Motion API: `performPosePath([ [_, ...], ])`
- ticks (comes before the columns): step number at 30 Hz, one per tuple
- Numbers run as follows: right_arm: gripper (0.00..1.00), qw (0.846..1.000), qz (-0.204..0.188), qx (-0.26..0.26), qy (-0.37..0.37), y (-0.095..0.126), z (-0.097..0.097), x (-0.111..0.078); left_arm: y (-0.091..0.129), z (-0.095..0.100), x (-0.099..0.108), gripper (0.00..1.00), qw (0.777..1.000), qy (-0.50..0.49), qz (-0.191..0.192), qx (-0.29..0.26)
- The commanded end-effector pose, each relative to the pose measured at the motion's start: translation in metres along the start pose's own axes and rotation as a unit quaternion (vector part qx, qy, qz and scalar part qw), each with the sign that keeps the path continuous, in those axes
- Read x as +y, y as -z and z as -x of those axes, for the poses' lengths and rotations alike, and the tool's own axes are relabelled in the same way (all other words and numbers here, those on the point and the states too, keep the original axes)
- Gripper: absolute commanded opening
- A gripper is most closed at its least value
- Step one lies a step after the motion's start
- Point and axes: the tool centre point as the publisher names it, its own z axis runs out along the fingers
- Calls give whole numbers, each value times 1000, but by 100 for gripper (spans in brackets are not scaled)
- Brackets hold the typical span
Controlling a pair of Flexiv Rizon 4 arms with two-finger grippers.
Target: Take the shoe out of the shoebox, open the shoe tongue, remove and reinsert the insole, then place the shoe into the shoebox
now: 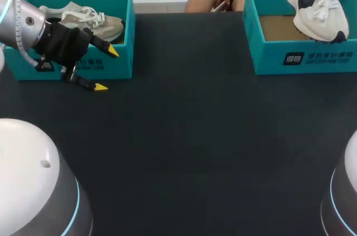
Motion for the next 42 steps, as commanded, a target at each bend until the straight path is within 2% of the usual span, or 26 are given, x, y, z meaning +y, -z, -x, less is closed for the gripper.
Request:
performPosePath([
  [1, 0, 1000, -1, 20, 14, -19, 17, -31, 0, 0, -1, 100, 1000, 0, 1, 0],
  [2, 0, 1000, -8, 15, 21, -21, 17, -36, 0, 0, -1, 100, 1000, 0, 1, 0],
  [3, 0, 999, -31, 18, 1, -26, 20, -45, 0, 0, -1, 100, 1000, 0, 1, 0],
  [18, 0, 999, -31, 18, 1, -26, 20, -45, 0, 0, -1, 100, 1000, 0, 1, 0],
  [21, 0, 998, -40, 31, -24, -36, 23, -65, 0, 0, -1, 100, 1000, 0, 1, 0],
  [22, 0, 997, -53, 32, -36, -39, 25, -74, 0, 0, -1, 100, 1000, 0, 1, 0],
  [29, 0, 992, -71, 46, -93, -56, 35, -134, 0, 0, -1, 100, 1000, 0, 1, 0],
  [32, 0, 990, -79, 47, -105, -60, 35, -148, 0, 0, -1, 100, 1000, 0, 1, 0],
  [37, 0, 986, -93, 54, -126, -66, 31, -160, 0, 0, -1, 100, 1000, 0, 1, 0],
  [39, 0, 979, -114, 56, -158, -69, 28, -166, 0, 0, -1, 100, 1000, 0, 1, 0],
  [40, 0, 970, -134, 48, -199, -67, 26, -170, 0, 0, -1, 100, 1000, 0, 1, 0],
  [42, 0, 947, -152, 43, -280, -64, 23, -178, 0, 0, -1, 100, 1000, 0, 1, 0],
])
